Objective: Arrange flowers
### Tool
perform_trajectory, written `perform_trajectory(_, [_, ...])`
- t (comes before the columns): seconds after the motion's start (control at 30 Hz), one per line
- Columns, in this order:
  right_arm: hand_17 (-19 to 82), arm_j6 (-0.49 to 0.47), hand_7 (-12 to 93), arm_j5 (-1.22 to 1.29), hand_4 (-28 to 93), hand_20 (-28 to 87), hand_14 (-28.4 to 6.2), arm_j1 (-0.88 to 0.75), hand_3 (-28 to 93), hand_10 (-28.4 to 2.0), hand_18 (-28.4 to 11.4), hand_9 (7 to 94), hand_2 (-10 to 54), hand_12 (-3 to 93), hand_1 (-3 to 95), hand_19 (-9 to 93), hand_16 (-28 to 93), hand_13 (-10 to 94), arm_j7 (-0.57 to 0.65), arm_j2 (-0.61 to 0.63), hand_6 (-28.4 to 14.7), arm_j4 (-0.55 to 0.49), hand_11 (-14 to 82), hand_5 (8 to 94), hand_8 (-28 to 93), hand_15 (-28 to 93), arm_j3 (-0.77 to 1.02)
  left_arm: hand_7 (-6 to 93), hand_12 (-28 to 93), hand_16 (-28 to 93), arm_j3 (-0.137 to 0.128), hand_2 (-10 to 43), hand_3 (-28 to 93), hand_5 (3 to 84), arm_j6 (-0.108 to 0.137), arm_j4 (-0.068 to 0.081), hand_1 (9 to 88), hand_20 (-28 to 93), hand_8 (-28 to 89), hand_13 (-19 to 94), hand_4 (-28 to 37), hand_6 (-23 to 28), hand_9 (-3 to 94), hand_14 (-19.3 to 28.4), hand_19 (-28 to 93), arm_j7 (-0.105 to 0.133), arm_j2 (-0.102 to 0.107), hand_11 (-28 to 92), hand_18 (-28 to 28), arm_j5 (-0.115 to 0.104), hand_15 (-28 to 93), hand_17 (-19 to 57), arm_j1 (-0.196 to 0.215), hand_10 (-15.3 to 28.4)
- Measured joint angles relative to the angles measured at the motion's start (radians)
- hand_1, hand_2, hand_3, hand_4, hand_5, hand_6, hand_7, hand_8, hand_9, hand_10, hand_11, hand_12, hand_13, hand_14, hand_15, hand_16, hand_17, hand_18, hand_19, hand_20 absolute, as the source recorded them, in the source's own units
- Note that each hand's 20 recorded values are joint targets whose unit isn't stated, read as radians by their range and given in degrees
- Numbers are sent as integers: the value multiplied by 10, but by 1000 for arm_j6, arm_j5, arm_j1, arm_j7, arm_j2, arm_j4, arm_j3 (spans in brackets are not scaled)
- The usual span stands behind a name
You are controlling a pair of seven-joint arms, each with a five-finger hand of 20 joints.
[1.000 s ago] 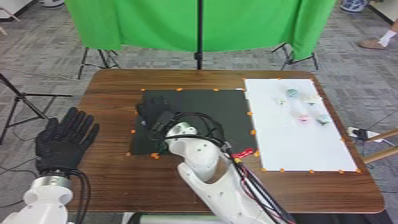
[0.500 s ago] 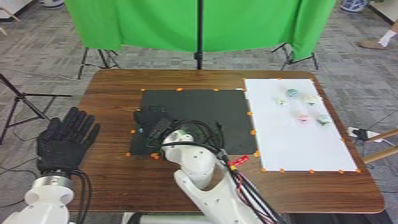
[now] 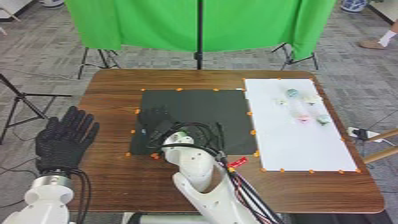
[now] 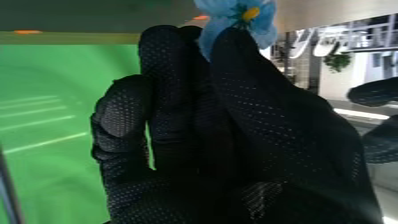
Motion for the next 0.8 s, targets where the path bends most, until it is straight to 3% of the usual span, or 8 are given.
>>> perform_trajectory(0.47, [341, -24, 215, 0, -283, 386, -95, 5, 746, -164, -249, 676, -95, 245, 620, 872, 399, 624, 54, 16, -38, -29, 221, 646, -112, 492, -10, 168, 122, -59, -4, 145, 728, 484, 0, 0, 338, 189, -101, 313, -268, 87, 410, 145, 354, -2, -2, 230, 140, -4, 433, -35, 1, 144])
perform_trajectory(0.8, [337, -90, 200, 141, -283, 380, -108, -5, 768, -180, -257, 662, -95, 209, 593, 874, 384, 608, 145, 58, -53, -143, 228, 640, -102, 503, -37, 168, 121, -59, -13, 146, 728, 483, 0, 0, 335, 189, -101, 312, -269, 88, 410, 145, 354, -3, -17, 229, 140, -4, 433, -36, 5, 144])
